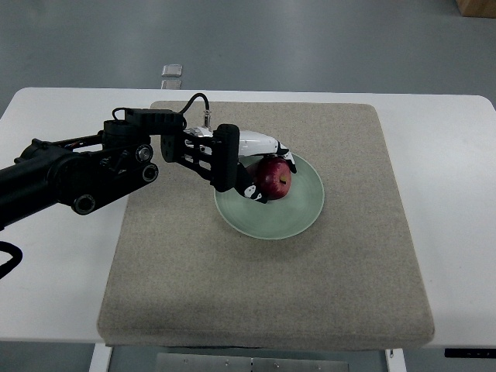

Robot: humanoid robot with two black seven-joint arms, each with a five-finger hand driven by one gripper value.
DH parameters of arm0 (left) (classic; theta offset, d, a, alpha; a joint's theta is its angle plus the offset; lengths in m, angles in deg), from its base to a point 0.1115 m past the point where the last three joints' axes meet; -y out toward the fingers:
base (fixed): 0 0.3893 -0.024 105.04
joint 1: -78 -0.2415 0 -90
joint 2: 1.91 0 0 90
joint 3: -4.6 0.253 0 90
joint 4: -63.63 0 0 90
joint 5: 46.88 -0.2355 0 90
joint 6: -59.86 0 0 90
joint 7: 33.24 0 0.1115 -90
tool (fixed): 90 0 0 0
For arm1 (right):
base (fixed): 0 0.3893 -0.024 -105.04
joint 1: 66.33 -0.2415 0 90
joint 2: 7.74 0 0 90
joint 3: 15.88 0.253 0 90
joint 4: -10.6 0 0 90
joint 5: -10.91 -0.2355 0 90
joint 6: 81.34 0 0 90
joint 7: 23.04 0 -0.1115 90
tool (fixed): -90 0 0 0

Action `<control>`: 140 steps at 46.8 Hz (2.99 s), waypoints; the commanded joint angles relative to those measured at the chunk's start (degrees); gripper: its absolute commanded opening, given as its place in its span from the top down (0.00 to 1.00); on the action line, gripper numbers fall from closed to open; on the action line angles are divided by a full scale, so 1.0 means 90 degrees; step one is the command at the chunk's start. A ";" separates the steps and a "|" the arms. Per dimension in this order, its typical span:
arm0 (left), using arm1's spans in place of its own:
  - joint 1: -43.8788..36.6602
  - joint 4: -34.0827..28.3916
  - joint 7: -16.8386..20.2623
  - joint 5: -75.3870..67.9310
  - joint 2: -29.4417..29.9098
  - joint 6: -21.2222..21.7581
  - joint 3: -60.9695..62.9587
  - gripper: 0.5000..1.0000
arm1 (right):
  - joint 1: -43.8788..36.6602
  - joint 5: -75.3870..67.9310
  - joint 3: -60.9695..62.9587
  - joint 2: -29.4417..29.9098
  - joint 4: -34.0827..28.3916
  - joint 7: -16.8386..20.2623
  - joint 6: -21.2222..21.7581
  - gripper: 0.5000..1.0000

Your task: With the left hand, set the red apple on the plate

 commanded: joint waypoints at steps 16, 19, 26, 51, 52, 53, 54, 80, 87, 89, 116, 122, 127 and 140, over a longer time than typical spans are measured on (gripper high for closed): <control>-0.0009 -0.0023 0.0000 0.0030 -0.0002 0.0010 -0.0001 0.31 | 0.0000 0.0000 0.0007 0.0000 0.0004 0.0000 0.0000 0.07; -0.0019 -0.0032 0.0000 0.0029 -0.0002 0.0011 -0.0001 0.30 | 0.0000 0.0000 -0.0002 0.0000 -0.0006 0.0000 0.0000 0.07; -0.0078 -0.0062 0.0000 0.0039 -0.0002 0.0011 -0.0011 0.26 | 0.0000 0.0000 -0.0002 0.0000 0.0004 0.0000 0.0000 0.07; -0.0039 -0.0491 0.0010 0.0156 0.0028 0.0030 -0.0254 0.08 | 0.0000 0.0000 -0.0002 0.0000 -0.0006 0.0000 0.0000 0.07; -0.0039 -0.0530 0.0010 0.0147 0.0028 0.0030 -0.0303 0.08 | 0.0000 0.0000 -0.0002 0.0000 -0.0006 0.0000 0.0000 0.07; -0.0039 -0.0569 0.0010 0.0147 0.0028 0.0030 -0.0352 0.08 | 0.0000 0.0000 -0.0002 0.0000 0.0004 0.0000 0.0000 0.07; -0.0039 -0.0608 0.0010 0.0147 0.0028 0.0030 -0.0410 0.08 | 0.0000 0.0000 -0.0002 0.0000 0.0004 0.0000 0.0000 0.07; -0.0019 -0.1448 0.0010 0.0312 0.0135 0.0050 -0.1221 0.07 | 0.0000 0.0000 0.0007 0.0000 -0.0006 0.0000 0.0000 0.07; -0.0019 -0.1575 0.0010 0.0956 0.0165 0.0156 -0.1485 0.03 | 0.0000 0.0000 -0.0002 0.0000 -0.0006 0.0000 0.0000 0.07; -0.0019 -0.1702 0.0010 0.1220 0.0165 0.0303 -0.1524 0.02 | 0.0000 0.0000 0.0007 0.0000 0.0004 0.0000 0.0000 0.07; 0.0225 -0.3303 -0.0351 0.6473 -0.0197 0.1983 -0.1524 0.02 | 0.0000 0.0000 0.0007 0.0000 -0.0006 0.0000 0.0000 0.07; 0.0391 -0.3577 -0.0625 0.7557 -0.0323 0.2276 -0.1524 0.03 | 0.0000 0.0000 -0.0002 0.0000 -0.0006 0.0000 0.0000 0.07; 0.0469 -0.3889 -0.0771 0.8319 -0.0490 0.2345 -0.1524 0.03 | 0.0000 0.0000 -0.0002 0.0000 0.0004 0.0000 0.0000 0.07; 0.0430 -0.4398 -0.0820 1.0028 -0.0685 0.2159 -0.1534 0.02 | 0.0000 0.0000 0.0007 0.0000 -0.0006 0.0000 0.0000 0.07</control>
